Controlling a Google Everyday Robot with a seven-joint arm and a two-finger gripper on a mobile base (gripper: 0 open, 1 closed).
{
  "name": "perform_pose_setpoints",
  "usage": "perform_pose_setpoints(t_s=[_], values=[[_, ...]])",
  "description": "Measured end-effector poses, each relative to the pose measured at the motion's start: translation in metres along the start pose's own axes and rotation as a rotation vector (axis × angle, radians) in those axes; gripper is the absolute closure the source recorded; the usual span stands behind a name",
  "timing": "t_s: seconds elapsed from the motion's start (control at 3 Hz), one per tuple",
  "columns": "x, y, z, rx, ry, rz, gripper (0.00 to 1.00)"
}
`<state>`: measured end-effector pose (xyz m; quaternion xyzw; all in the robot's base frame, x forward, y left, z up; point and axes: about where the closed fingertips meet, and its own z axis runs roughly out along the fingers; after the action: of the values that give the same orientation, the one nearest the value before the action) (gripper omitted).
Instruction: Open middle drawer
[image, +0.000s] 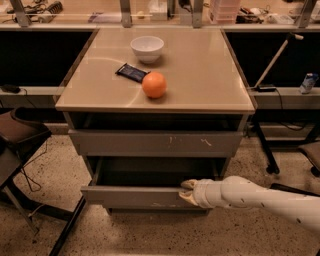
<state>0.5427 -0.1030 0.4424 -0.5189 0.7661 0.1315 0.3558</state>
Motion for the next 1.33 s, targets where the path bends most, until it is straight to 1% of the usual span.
perform_pose_setpoints(t_s=[0.33,0.67,1.0,1.33], values=[[-0.003,-0.001,-0.003,0.0,0.0,0.0,1.0],[0.002,0.011,-0.01,-0.011,-0.003,-0.007,1.0],[0.002,0.011,-0.01,-0.011,-0.003,-0.007,1.0],[0.008,0.027,-0.014,-0.042,0.015,-0.036,1.0]])
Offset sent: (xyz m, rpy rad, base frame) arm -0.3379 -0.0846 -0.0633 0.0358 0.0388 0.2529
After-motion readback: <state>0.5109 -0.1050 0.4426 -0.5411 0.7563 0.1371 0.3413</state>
